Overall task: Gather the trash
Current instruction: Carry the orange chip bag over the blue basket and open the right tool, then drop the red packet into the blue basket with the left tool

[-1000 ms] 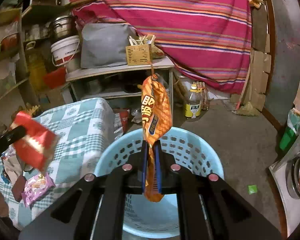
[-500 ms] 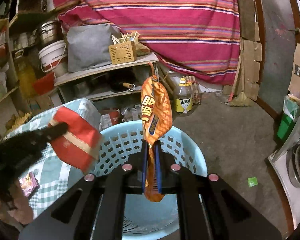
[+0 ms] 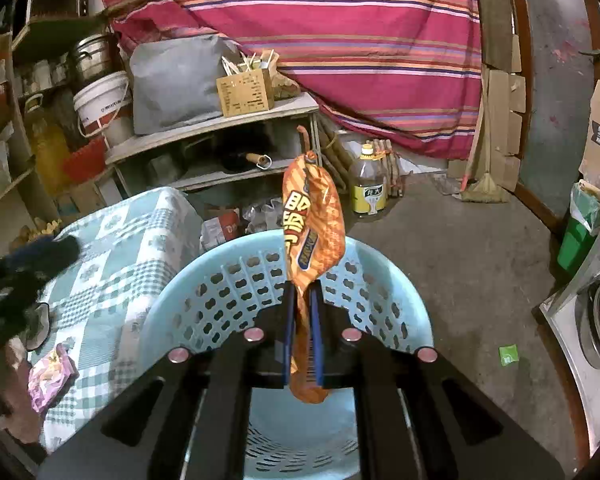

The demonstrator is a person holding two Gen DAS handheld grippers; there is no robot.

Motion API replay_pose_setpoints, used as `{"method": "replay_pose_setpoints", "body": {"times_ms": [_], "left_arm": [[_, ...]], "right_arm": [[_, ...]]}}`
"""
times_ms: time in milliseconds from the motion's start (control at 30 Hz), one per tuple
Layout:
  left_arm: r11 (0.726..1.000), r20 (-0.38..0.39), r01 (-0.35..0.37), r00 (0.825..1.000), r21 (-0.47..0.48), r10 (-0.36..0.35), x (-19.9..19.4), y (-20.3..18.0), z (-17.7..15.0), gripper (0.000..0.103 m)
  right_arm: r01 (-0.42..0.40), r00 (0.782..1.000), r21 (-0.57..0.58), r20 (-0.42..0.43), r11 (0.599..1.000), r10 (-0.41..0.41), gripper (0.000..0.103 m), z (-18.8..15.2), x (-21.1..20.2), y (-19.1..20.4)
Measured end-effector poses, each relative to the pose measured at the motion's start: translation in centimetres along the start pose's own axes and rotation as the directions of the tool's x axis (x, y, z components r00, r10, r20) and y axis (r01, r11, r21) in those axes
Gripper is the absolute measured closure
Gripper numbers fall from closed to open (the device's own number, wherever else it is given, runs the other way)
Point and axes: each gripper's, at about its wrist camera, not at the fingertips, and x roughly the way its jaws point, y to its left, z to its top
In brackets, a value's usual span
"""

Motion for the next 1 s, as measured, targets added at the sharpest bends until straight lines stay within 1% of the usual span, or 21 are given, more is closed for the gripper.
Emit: {"method": "replay_pose_setpoints", "body": {"times_ms": [67,100,133,167,200,267,367,533,567,667,867,933,1000], "left_arm": [[1.000,0.011,-0.025,1.000,-0.013,0.025,-0.8,1.1,0.1,0.015],[0.999,0.012,-0.034,0.999,-0.015,0.034,-1.1,1.5,0.2,0.015],[0.999,0.014,-0.046,0.999,-0.016,0.046,-1.4,2.0,0.2,0.014],[0.998,0.016,-0.054,0.998,-0.017,0.054,-1.7,2.4,0.2,0.013],[0.998,0.020,-0.066,0.998,-0.021,0.067,-2.1,3.1,0.2,0.011],[0.996,0.027,-0.084,0.996,-0.032,0.085,-3.0,4.2,0.0,0.009],[0.993,0.030,-0.114,0.993,-0.043,0.115,-4.4,6.1,-0.4,0.008],[0.981,0.028,-0.188,0.981,-0.047,0.190,-7.4,9.6,-1.9,0.006],[0.976,0.030,-0.212,0.977,-0.043,0.213,-8.4,10.6,-2.3,0.006],[0.967,0.026,-0.248,0.968,-0.050,0.250,-10.2,12.9,-3.5,0.006],[0.941,0.003,-0.325,0.945,-0.097,0.326,-14.1,18.5,-6.5,0.005],[0.927,-0.005,-0.358,0.933,-0.114,0.360,-15.4,20.4,-7.5,0.005],[0.914,-0.012,-0.386,0.922,-0.125,0.388,-16.2,21.9,-8.5,0.005]], "right_arm": [[0.007,1.000,-0.004,-0.004,1.000,-0.007,0.093,0.0,0.4,0.5],[0.017,1.000,-0.003,-0.006,1.000,-0.017,0.084,0.0,0.6,0.7],[0.025,1.000,-0.002,-0.009,1.000,-0.025,0.072,0.0,0.7,0.8],[0.035,0.999,0.000,-0.005,0.999,-0.035,0.043,0.0,0.9,0.9],[0.048,0.999,0.001,0.007,0.999,-0.048,0.031,0.0,0.9,1.0],[0.059,0.998,-0.003,0.011,0.998,-0.059,0.031,0.1,0.9,1.4],[0.044,0.999,0.011,0.017,0.999,-0.044,0.031,0.0,0.5,1.8],[0.041,0.999,-0.024,0.031,0.999,-0.040,0.024,-0.5,-0.3,3.8],[0.039,0.999,-0.029,0.031,0.999,-0.038,0.024,-0.6,-0.4,4.1],[0.022,0.999,-0.051,0.030,0.998,-0.020,0.022,-1.1,-0.9,5.9],[-0.020,0.999,-0.100,0.030,0.995,0.024,0.021,-2.3,-2.0,10.0],[-0.044,0.998,-0.110,0.030,0.993,0.048,0.018,-2.6,-2.3,11.3],[-0.069,0.997,-0.120,0.029,0.990,0.073,0.018,-3.1,-2.7,12.9]]}}
